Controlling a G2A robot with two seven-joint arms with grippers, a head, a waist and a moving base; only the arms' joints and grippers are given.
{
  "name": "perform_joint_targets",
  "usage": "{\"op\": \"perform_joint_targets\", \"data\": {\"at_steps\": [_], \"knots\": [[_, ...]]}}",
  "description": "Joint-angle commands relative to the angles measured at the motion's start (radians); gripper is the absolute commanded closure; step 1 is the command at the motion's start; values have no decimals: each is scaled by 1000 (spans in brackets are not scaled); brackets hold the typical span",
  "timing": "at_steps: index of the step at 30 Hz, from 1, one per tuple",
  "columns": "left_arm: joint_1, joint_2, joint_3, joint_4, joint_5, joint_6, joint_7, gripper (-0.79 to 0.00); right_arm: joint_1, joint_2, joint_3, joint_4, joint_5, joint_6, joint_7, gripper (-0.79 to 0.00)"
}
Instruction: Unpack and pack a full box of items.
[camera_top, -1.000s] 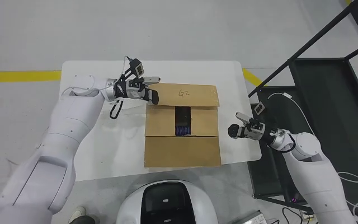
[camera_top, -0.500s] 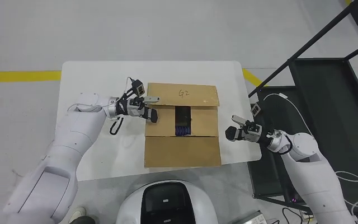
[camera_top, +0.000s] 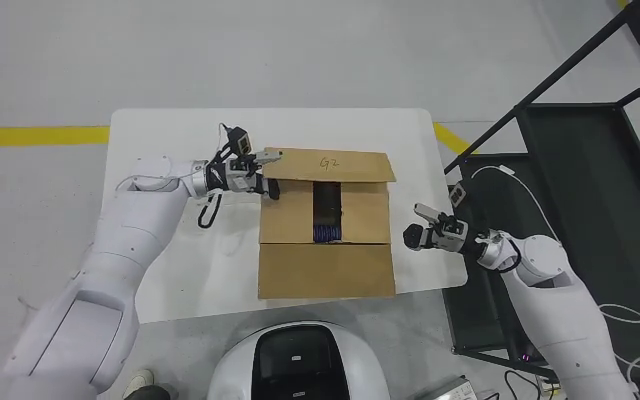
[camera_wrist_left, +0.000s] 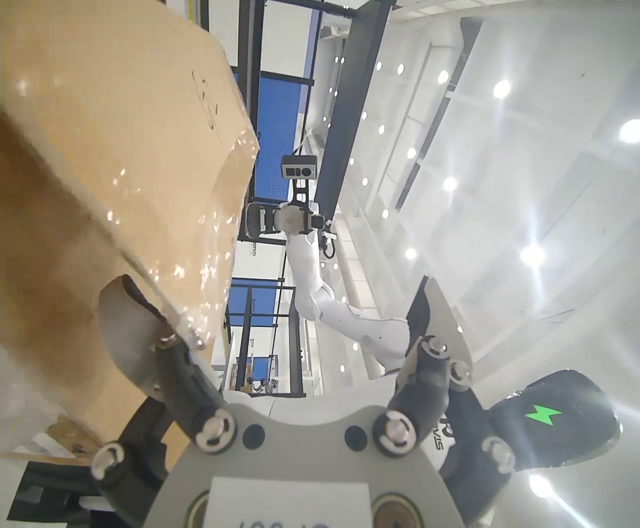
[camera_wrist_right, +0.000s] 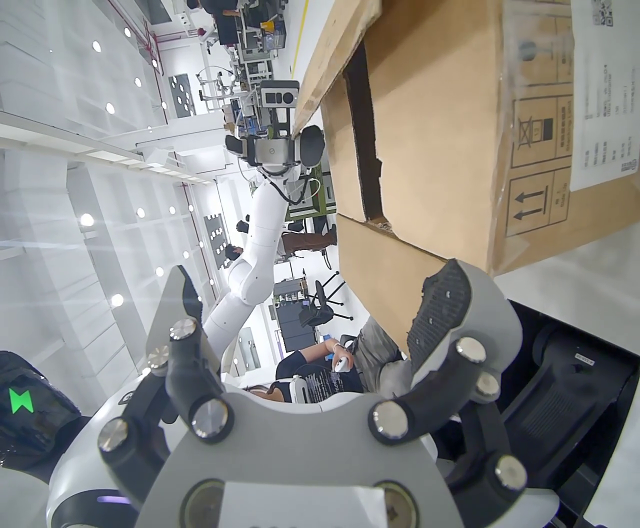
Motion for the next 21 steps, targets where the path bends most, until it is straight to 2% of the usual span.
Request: {"op": "perform_joint_targets", "data": {"at_steps": [1, 12, 21], "knots": [[-16, -11, 5, 15, -6, -2, 26, -785, 3, 0, 3, 6, -2, 2, -4, -785], [-109, -72, -4, 123, -89, -30, 134, -785, 13, 0, 5, 28, -11, 4, -14, -785], [-159, -126, 1, 226, -92, -38, 378, -785, 29, -2, 7, 59, -11, 1, -34, -785]]}}
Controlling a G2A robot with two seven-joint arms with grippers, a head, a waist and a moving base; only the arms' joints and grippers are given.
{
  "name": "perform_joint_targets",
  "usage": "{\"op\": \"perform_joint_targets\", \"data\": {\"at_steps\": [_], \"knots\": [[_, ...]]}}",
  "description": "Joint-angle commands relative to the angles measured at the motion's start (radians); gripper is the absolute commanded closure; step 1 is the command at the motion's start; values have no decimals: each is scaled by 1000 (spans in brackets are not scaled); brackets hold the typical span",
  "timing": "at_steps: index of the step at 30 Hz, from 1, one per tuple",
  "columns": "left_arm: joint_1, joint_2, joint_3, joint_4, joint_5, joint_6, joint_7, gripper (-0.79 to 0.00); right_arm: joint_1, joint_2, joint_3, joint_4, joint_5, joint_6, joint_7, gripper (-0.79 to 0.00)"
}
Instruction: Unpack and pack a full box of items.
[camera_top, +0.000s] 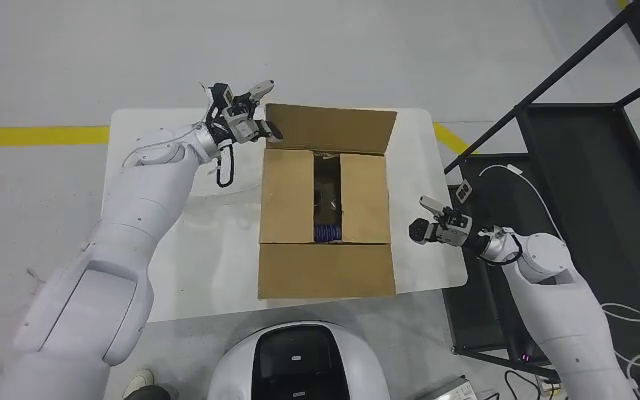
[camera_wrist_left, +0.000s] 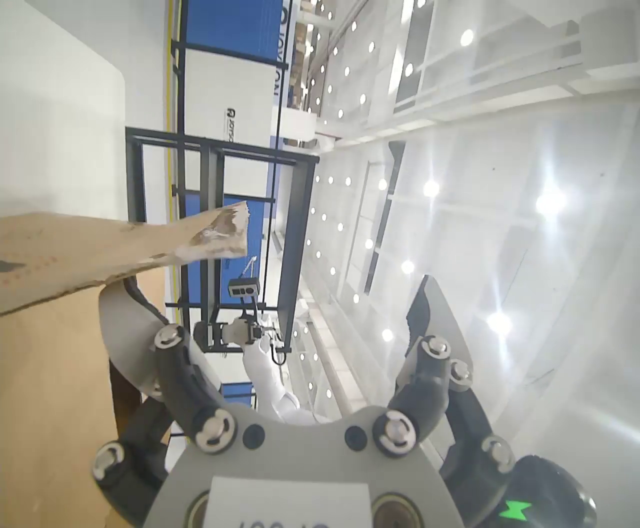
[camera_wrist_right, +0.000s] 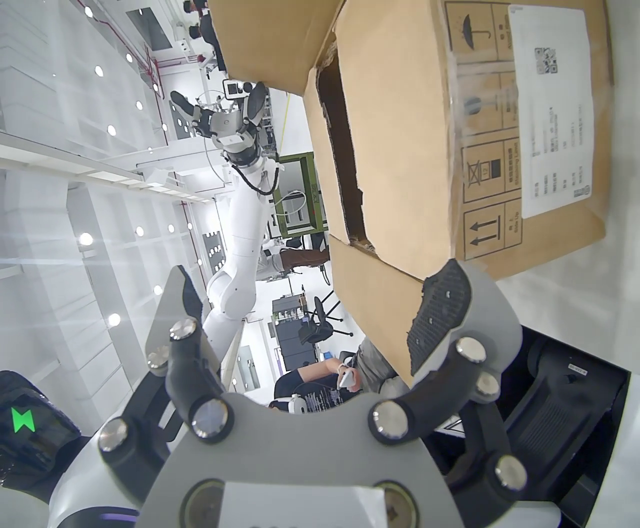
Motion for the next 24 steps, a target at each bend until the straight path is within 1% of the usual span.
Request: {"op": "perform_joint_targets", "data": {"at_steps": [1, 8, 11, 16, 20, 24], "knots": [[-9, -14, 12, 19, 26, -6, 74, -785, 4, 0, 0, 7, -6, 1, -3, -785], [-28, -56, 62, 63, 152, -22, 302, -785, 11, -2, -9, 21, -12, 4, -11, -785], [-35, -69, 74, 82, 189, -7, 362, -785, 12, -2, -12, 24, -14, 4, -15, -785], [-53, -85, 109, 108, 293, 41, 418, -785, 16, -4, -20, 26, -23, 8, -20, -785], [-61, -90, 120, 125, 340, 59, 441, -785, 20, -5, -30, 24, -28, 11, -24, -785], [-65, -85, 130, 143, 395, 49, 401, -785, 25, -6, -43, 17, -39, 15, -23, -785]]}}
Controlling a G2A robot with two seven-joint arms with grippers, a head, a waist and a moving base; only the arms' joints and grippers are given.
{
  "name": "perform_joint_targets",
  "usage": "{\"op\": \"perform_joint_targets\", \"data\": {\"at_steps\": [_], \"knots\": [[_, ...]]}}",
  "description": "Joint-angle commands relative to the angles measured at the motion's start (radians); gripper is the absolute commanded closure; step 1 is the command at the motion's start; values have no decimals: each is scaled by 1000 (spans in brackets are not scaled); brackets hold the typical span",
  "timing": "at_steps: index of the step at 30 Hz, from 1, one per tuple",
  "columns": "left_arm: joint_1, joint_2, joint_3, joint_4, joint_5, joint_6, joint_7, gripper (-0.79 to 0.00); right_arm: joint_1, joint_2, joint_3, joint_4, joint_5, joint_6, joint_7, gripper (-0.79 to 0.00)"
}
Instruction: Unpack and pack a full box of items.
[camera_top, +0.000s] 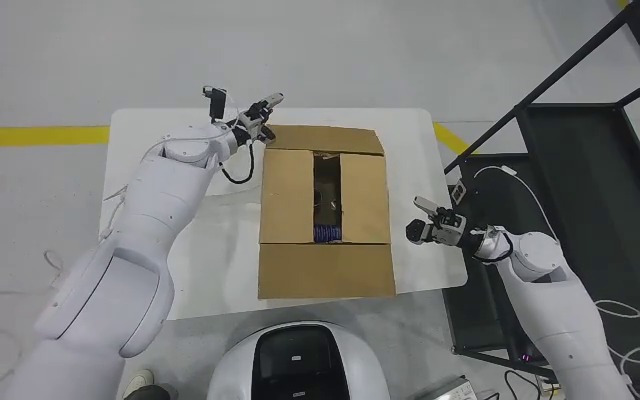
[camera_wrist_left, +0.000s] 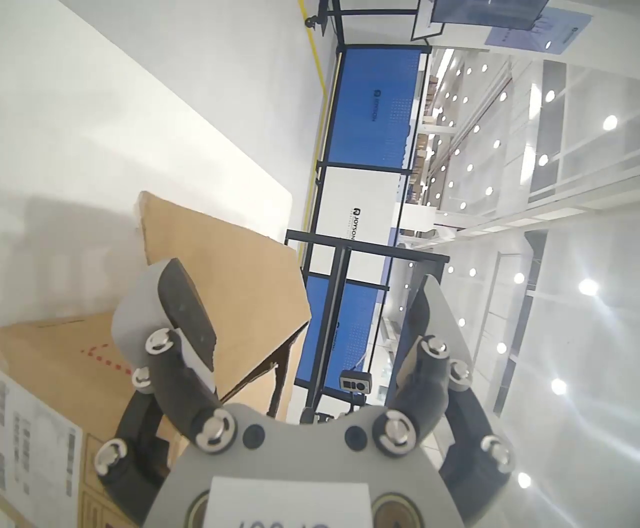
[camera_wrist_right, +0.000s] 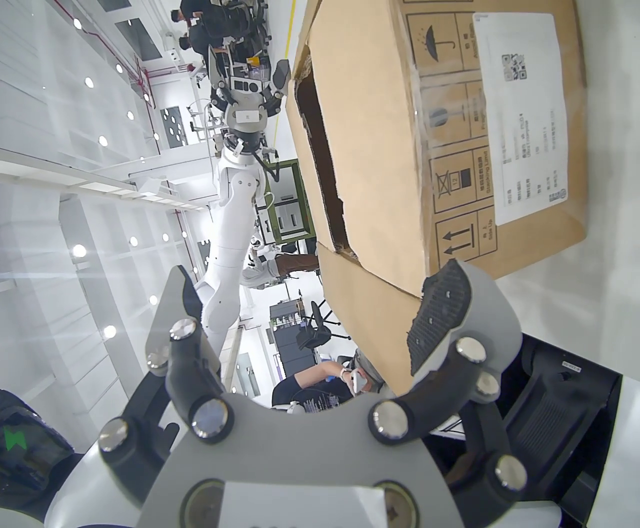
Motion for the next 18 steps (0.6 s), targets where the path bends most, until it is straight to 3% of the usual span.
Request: {"op": "perform_joint_targets", "data": {"at_steps": [1, 11, 18], "knots": [[-1, 4, 7, 8, 32, -9, -22, -785, 2, 0, -5, -3, -6, 1, 2, -785], [0, 39, -17, 24, 67, -83, -128, -785, 7, -2, -27, -23, -32, 1, 0, -785], [-23, 88, -67, 49, 46, -201, -144, -785, 20, -2, -44, -83, -92, -8, -12, -785]]}}
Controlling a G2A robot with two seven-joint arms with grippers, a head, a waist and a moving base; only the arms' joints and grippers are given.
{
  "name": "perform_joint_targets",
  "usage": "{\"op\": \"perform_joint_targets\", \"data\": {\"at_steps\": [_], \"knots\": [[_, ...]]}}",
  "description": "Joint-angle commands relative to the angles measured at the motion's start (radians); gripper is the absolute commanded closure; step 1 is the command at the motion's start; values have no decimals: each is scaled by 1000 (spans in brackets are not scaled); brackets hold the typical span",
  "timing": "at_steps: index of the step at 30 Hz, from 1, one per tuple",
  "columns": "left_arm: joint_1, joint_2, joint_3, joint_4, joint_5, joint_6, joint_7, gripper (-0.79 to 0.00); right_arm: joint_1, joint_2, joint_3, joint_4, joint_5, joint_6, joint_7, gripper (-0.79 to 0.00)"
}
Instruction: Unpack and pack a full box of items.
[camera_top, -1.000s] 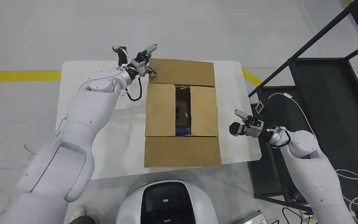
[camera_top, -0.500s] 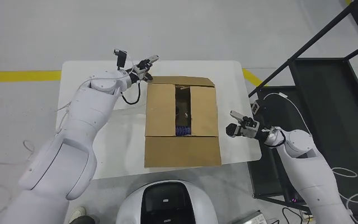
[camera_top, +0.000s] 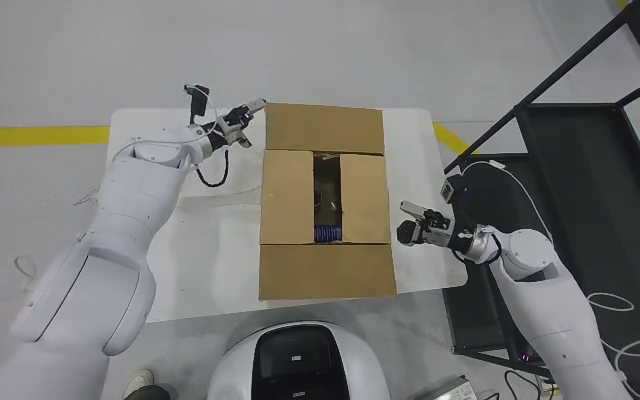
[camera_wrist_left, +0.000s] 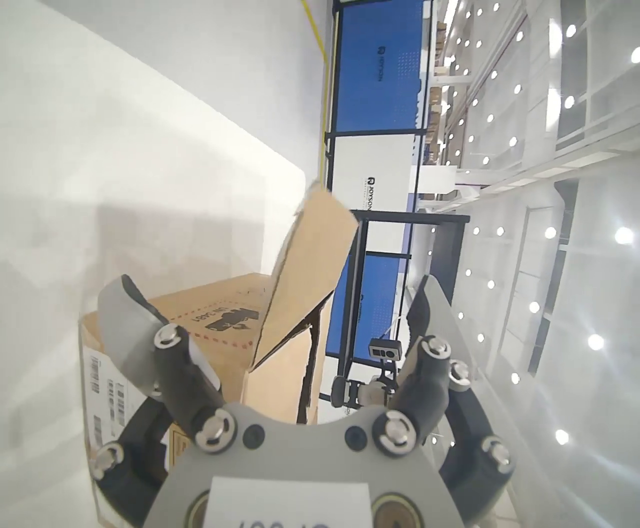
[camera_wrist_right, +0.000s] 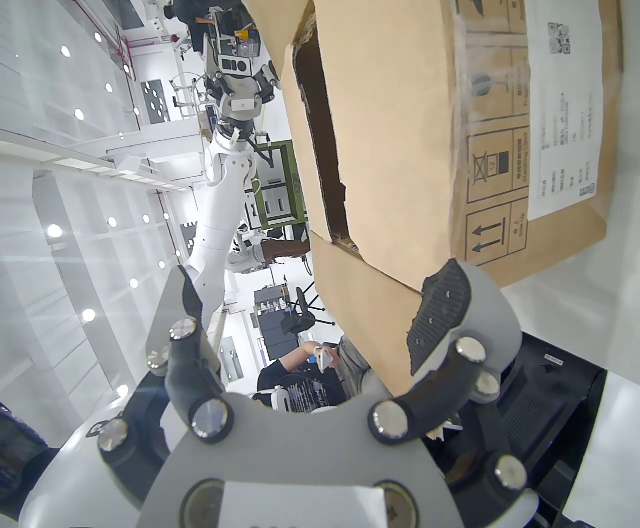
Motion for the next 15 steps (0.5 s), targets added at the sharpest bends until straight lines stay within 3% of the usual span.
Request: {"op": "perform_joint_targets", "data": {"at_steps": [1, 10, 13, 15], "knots": [[-6, 18, -17, 6, -12, -41, -17, -785, 6, 0, -9, -31, -25, 0, -9, -785], [6, 109, -96, -16, -78, -227, -239, -785, 60, -12, -113, -164, -143, 24, -92, -785], [29, 141, -121, -52, -94, -294, -339, -785, 92, -19, -173, -183, -216, 34, -144, -785], [59, 164, -118, -140, -59, -285, -348, -785, 116, -27, -224, -181, -259, 54, -185, -785]]}}
